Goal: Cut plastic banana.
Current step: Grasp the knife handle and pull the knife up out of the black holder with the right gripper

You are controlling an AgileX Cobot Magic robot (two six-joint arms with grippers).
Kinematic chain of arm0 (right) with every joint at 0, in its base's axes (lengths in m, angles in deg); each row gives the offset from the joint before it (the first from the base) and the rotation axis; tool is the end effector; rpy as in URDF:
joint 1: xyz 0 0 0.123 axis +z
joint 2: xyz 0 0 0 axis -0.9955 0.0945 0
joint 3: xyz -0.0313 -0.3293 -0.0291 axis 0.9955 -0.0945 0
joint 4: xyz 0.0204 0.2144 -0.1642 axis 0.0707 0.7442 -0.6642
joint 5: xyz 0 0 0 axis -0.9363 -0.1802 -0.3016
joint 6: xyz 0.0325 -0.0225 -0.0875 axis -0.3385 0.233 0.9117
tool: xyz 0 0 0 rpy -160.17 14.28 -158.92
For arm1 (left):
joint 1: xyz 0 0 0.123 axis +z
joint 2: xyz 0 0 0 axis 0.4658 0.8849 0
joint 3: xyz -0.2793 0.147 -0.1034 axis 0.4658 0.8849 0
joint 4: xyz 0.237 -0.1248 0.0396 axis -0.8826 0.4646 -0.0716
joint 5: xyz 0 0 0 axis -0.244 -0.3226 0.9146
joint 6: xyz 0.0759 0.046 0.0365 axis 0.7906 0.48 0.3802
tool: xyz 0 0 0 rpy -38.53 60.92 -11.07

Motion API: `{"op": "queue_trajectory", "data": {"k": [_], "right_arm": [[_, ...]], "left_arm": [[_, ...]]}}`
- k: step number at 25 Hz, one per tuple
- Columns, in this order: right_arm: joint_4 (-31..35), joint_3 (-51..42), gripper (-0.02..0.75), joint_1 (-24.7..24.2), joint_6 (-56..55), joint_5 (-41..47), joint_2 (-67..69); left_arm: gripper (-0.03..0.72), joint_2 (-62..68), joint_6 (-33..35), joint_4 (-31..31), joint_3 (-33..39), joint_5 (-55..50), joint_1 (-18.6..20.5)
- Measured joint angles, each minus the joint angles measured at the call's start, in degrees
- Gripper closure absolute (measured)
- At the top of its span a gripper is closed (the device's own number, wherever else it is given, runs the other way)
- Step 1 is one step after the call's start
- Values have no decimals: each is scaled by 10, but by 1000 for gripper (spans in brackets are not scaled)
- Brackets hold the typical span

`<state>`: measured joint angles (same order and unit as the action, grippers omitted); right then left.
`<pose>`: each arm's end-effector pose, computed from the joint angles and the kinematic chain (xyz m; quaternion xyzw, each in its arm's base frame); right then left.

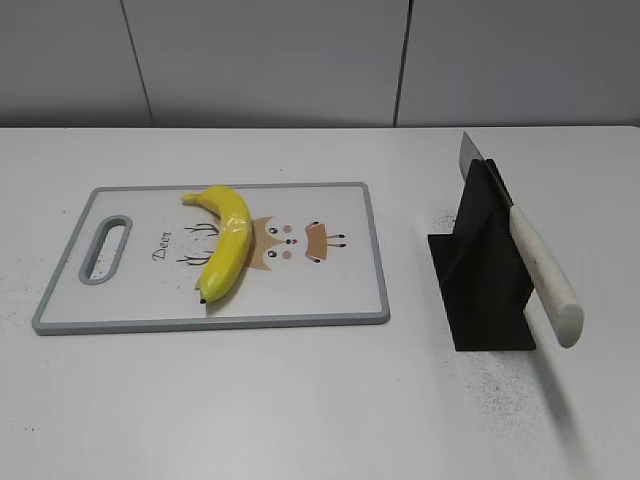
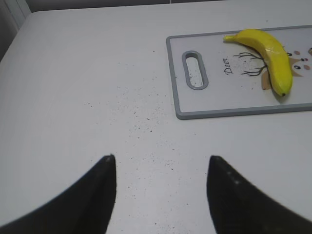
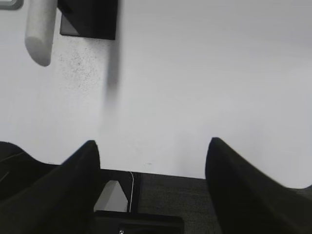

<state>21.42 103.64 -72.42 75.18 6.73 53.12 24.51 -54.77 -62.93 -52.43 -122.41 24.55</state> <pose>0.0875 0.0151 0.3482 -0.0667 0.9650 0.0162 0.2532 -0.0296 -0.0037 0.2716 0.0826 0.8639 -0.0121 0.4967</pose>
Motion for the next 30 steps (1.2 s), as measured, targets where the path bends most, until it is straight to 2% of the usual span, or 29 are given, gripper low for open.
{"op": "queue_trajectory", "data": {"k": [5, 10, 18, 30], "right_arm": [[6, 39, 223, 56, -8, 1, 79], [29, 97, 223, 110, -68, 0, 170], [38, 145, 223, 113, -76, -11, 283], [38, 148, 223, 113, -76, -97, 445]], "left_arm": [[135, 0, 0, 0, 0, 0, 0], [135, 0, 0, 0, 0, 0, 0], [135, 0, 0, 0, 0, 0, 0], [135, 0, 0, 0, 0, 0, 0]]}}
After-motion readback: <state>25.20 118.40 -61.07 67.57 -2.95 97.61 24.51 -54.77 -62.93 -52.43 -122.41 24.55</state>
